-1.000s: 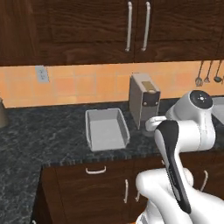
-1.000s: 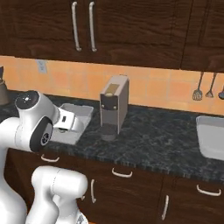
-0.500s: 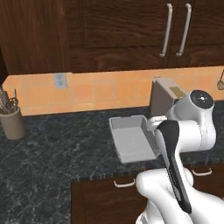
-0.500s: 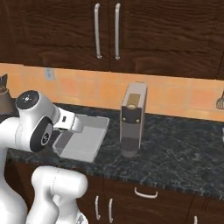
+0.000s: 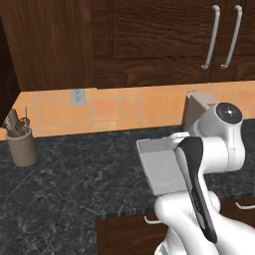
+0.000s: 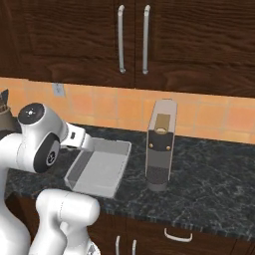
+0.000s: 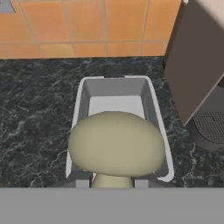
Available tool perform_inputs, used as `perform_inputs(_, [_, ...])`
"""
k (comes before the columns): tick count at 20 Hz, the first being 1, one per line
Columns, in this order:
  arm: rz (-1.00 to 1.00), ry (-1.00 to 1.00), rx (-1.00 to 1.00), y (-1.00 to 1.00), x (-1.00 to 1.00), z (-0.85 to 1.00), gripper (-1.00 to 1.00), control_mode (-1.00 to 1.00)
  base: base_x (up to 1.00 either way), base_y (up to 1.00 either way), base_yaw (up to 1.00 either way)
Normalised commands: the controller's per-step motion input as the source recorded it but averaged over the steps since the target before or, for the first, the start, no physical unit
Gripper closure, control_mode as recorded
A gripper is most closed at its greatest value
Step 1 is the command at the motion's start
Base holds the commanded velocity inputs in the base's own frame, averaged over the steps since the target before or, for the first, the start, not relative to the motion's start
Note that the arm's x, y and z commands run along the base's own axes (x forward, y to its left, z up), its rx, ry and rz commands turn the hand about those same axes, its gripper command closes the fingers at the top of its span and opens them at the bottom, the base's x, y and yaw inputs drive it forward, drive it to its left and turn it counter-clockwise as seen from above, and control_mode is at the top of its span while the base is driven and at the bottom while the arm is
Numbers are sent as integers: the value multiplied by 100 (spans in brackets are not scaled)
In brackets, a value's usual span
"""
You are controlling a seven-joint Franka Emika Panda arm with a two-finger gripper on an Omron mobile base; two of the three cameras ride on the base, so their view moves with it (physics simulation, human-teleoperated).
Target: Place one mushroom and one steak in each tupperware on the nearby counter, to pack two identical lunches.
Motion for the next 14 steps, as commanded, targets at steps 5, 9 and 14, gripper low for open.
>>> perform_inputs(5, [0, 0, 0, 1, 28, -15, 100, -100, 17, 1, 0])
perform_inputs(9, [0, 8, 0, 6, 79, -48, 100, -100, 0, 0, 0])
perform_inputs(14, [0, 20, 1, 3, 100, -65, 100, -100, 0, 0, 0])
